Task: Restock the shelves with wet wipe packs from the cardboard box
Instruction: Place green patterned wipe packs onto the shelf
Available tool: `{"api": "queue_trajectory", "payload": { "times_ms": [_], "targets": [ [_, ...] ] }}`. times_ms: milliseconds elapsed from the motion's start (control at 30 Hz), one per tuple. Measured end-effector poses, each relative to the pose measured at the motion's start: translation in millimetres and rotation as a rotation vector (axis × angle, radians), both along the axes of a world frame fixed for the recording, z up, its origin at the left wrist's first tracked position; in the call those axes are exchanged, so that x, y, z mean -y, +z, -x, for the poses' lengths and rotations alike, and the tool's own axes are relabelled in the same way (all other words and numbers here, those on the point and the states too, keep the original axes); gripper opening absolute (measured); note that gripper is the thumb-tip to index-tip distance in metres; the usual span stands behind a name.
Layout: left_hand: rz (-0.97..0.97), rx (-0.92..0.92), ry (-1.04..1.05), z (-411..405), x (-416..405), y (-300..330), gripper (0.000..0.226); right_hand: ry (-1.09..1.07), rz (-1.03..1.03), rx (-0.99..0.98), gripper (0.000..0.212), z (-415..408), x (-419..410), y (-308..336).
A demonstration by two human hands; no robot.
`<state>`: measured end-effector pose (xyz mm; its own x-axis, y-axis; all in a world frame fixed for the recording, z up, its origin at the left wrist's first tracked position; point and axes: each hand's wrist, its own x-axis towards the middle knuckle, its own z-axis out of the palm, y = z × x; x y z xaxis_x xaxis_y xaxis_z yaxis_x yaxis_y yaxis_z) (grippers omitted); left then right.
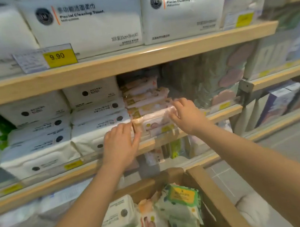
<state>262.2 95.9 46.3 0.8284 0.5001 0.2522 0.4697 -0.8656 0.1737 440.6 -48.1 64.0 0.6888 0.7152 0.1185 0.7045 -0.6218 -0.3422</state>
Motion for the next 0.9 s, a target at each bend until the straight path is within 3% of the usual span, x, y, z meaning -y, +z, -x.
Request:
{"api": "queue_trajectory", "payload": {
  "times_ms": [133,400,567,733,900],
  "targets": [
    [0.088,-0.019,0.002,72,27,-41,0.055,0.067,-0.011,-0.049,0.050,57,47,-15],
    [0.230,-0.257,0.092,190,52,-154,0.064,0.104,0.138,-0.201,0.059,128,105,-107],
    [0.187,-0.452,0.099,224,63,-204,0.073,0.093,0.252,-0.333,0.062,134,117,-155],
    [0.237,-0.372,0.083,225,67,-213,0.065,0.105,0.372,-0.345,0.074,122,98,-189],
    [0.199,-0.322,0.076,225,65,-218,0.066,0.076,0.513,-0.311,0.104,111,73,-211]
  ]
}}
